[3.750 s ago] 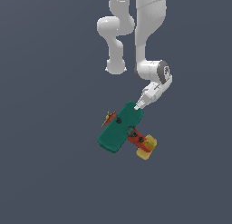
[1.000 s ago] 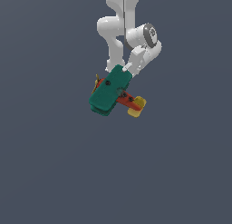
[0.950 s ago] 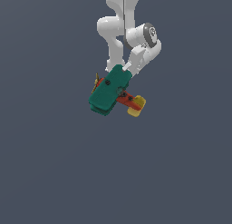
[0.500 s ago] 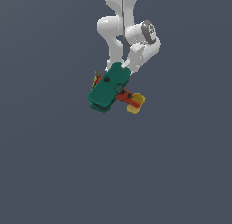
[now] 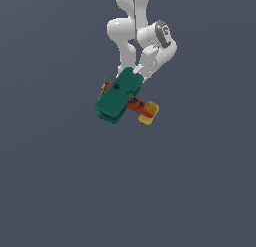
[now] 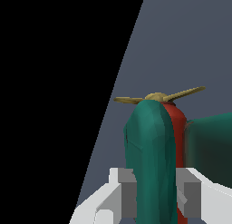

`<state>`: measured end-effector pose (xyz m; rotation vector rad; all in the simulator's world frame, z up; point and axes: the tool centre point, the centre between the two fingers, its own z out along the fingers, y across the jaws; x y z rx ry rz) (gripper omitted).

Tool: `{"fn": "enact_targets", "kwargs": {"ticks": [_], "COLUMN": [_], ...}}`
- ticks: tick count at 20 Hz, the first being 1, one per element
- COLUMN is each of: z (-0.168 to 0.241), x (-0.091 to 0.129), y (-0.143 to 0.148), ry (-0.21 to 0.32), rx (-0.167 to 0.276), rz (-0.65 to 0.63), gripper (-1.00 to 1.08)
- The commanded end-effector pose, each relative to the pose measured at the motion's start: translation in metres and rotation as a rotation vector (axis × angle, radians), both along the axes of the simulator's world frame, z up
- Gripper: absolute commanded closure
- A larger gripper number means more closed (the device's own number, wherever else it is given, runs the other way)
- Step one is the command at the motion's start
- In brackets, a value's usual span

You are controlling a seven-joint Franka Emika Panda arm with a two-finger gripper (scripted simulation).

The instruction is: Pick up the object and move it to a goal position.

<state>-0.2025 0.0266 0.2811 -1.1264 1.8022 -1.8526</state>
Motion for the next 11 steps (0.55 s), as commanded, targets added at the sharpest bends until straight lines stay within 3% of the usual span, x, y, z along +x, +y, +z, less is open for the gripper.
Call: {"fn": "enact_targets", "kwargs": {"ticks": [1, 11], "z": [0.008, 0.02], "x": [0.001, 0.002], "y": [-0.003, -0.012], "ry": [-0.006, -0.004], "rx": [0.001, 0.001], "rz": [0.0, 0.001], "gripper": [1.08, 1.08]}}
